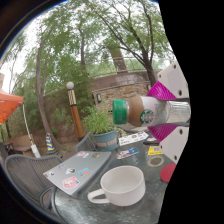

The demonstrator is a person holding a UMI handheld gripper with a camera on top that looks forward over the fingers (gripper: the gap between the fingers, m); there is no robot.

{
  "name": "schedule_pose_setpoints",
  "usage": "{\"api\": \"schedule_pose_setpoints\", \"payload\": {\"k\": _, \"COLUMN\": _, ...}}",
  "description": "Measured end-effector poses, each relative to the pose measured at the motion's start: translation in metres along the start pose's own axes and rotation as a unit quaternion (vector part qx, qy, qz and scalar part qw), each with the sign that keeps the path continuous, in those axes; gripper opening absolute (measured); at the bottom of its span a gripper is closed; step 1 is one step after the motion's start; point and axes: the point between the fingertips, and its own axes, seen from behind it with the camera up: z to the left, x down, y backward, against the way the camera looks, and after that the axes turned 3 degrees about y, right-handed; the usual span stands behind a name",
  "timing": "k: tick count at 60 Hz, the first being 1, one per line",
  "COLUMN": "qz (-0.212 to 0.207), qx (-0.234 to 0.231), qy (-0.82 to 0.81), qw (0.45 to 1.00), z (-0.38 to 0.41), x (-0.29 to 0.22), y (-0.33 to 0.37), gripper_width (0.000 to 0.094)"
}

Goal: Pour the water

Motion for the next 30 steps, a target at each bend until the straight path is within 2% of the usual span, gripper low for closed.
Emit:
{"api": "schedule_pose_setpoints", "payload": {"k": 7, "qz": 0.014, "qx": 0.001, "qy": -0.285, "qw": 0.958, "z": 0.001, "x": 0.037, "y": 0.000, "gripper_width": 0.0276}}
{"api": "schedule_pose_setpoints", "payload": {"k": 13, "qz": 0.008, "qx": -0.013, "qy": -0.523, "qw": 0.852, "z": 0.024, "x": 0.062, "y": 0.000, "gripper_width": 0.0277}}
{"api": "schedule_pose_setpoints", "payload": {"k": 14, "qz": 0.007, "qx": 0.003, "qy": -0.569, "qw": 0.823, "z": 0.040, "x": 0.066, "y": 0.008, "gripper_width": 0.0275}}
{"api": "schedule_pose_setpoints", "payload": {"k": 16, "qz": 0.003, "qx": -0.016, "qy": -0.595, "qw": 0.804, "z": 0.038, "x": 0.071, "y": 0.005, "gripper_width": 0.0273}}
{"api": "schedule_pose_setpoints", "payload": {"k": 19, "qz": -0.004, "qx": 0.000, "qy": -0.642, "qw": 0.767, "z": 0.062, "x": 0.076, "y": 0.008, "gripper_width": 0.0272}}
{"api": "schedule_pose_setpoints", "payload": {"k": 30, "qz": -0.024, "qx": -0.044, "qy": -0.673, "qw": 0.738, "z": 0.087, "x": 0.079, "y": -0.001, "gripper_width": 0.0273}}
